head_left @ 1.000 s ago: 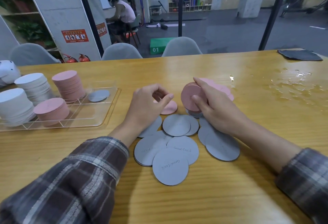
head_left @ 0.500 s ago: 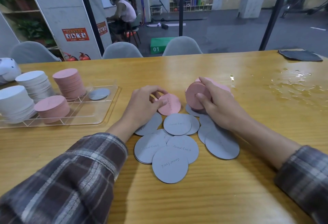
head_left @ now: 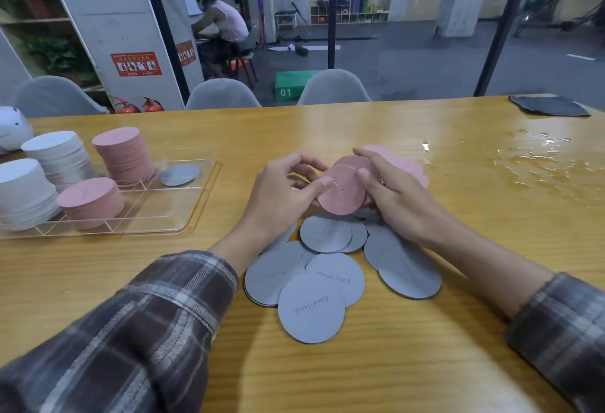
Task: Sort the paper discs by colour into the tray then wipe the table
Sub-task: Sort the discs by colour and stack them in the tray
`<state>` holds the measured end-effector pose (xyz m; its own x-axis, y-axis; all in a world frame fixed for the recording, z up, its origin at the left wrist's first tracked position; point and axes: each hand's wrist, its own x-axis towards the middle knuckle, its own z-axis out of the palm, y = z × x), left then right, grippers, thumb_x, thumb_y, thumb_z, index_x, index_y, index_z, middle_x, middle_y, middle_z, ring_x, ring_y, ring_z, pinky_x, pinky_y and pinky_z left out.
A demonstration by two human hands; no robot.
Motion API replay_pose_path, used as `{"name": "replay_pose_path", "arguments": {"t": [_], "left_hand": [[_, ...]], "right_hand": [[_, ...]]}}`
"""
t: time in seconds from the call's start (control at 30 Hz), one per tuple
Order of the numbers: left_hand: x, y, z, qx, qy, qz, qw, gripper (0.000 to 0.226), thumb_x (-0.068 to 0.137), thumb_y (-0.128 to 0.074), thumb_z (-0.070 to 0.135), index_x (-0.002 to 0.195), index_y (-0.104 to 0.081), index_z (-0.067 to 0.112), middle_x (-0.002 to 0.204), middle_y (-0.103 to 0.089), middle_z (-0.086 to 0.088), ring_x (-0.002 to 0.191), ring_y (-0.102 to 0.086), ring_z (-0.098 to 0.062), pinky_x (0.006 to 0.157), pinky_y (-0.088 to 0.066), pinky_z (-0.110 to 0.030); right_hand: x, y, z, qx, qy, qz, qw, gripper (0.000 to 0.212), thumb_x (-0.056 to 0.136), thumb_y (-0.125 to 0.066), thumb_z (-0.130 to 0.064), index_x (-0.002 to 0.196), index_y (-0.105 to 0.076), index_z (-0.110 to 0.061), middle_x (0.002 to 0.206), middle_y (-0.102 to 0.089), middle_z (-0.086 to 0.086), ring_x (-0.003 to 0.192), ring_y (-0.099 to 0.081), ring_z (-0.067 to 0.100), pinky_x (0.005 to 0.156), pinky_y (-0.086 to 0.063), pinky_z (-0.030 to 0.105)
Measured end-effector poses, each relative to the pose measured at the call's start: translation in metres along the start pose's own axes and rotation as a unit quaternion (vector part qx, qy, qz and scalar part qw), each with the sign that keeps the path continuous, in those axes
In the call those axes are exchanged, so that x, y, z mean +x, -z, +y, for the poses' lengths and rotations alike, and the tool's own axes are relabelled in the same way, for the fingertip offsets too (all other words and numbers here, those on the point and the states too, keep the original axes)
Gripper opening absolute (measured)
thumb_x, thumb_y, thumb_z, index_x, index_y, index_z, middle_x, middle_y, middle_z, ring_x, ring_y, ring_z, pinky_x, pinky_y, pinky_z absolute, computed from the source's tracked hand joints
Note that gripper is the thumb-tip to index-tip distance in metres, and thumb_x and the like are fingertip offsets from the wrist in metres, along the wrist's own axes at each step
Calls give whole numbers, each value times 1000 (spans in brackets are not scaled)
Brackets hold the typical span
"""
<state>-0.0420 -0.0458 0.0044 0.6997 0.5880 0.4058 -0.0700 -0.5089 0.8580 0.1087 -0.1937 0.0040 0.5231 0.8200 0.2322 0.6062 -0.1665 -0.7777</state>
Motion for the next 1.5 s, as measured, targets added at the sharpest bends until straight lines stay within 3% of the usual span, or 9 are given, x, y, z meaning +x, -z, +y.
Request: {"name": "replay_pose_path", "arguments": {"t": [0.1,0.23,0.37,0.43,0.57,0.67,0.97,1.17,1.5], "left_hand": [[-2,-4,3,-13,11,18,1000,15,88,-84,15,98,-72,12,82,-69,-8,64,-74,-23,66,-65,-38],[-4,-6,6,-16,14,19,1000,19,87,-85,17,98,-71,9,86,-70,-14,65,-75,-27,65,-65,-36],[-2,-3,7,8,5,18,1000,15,89,-82,20,94,-73,10,82,-73,-10,66,-74,-18,64,-62,-29],[2,4,-1,95,-18,32,995,11,94,-77,24,90,-74,14,81,-74,-2,73,-70,-10,69,-56,-23],[11,26,-29,358,26,-7,933,30,97,-67,44,116,-74,22,113,-60,1,112,-57,-21,96,-48,-40],[13,29,-35,404,67,-31,912,42,96,-64,54,123,-73,23,119,-57,-5,120,-51,-27,101,-45,-45],[14,29,-26,177,42,9,983,12,89,-82,22,97,-73,24,85,-69,9,60,-55,0,63,-48,-16],[12,24,-13,-44,59,-25,997,7,94,-76,17,101,-73,16,94,-73,-3,72,-62,-9,58,-50,-24],[3,-1,-4,-57,48,-7,997,20,89,-82,14,102,-70,6,97,-73,-16,68,-74,-18,67,-62,-28]], "right_hand": [[0,0,-1,11,-5,-3,1000,47,108,-36,-46,154,-40,-35,94,-53,-25,79,-49,-7,73,-37,19],[-3,0,-7,-47,24,-35,998,58,106,-44,-47,159,-33,-26,148,-51,-10,131,-51,6,113,-39,33],[-3,0,-8,-102,44,-28,993,60,106,-50,-38,160,-29,-21,154,-49,-3,141,-44,15,116,-33,32],[-2,0,-6,-119,40,-13,992,60,107,-48,-35,161,-27,-21,154,-48,-3,141,-41,15,109,-30,24],[0,4,-2,-176,36,3,984,59,108,-44,-36,162,-23,-24,152,-47,-2,139,-40,21,102,-26,24],[1,3,0,-201,25,-22,979,60,108,-41,-37,163,-17,-27,153,-44,1,139,-40,22,106,-31,31],[3,5,3,-149,10,1,989,58,109,-43,-33,162,-22,-22,158,-41,0,145,-34,20,107,-24,24],[1,8,2,-99,-2,14,995,55,110,-41,-30,161,-25,-18,159,-41,1,147,-33,18,117,-25,29],[-3,0,-6,17,-5,-15,1000,54,107,-35,-49,157,-38,-27,140,-51,-11,125,-46,5,109,-35,29]]}}
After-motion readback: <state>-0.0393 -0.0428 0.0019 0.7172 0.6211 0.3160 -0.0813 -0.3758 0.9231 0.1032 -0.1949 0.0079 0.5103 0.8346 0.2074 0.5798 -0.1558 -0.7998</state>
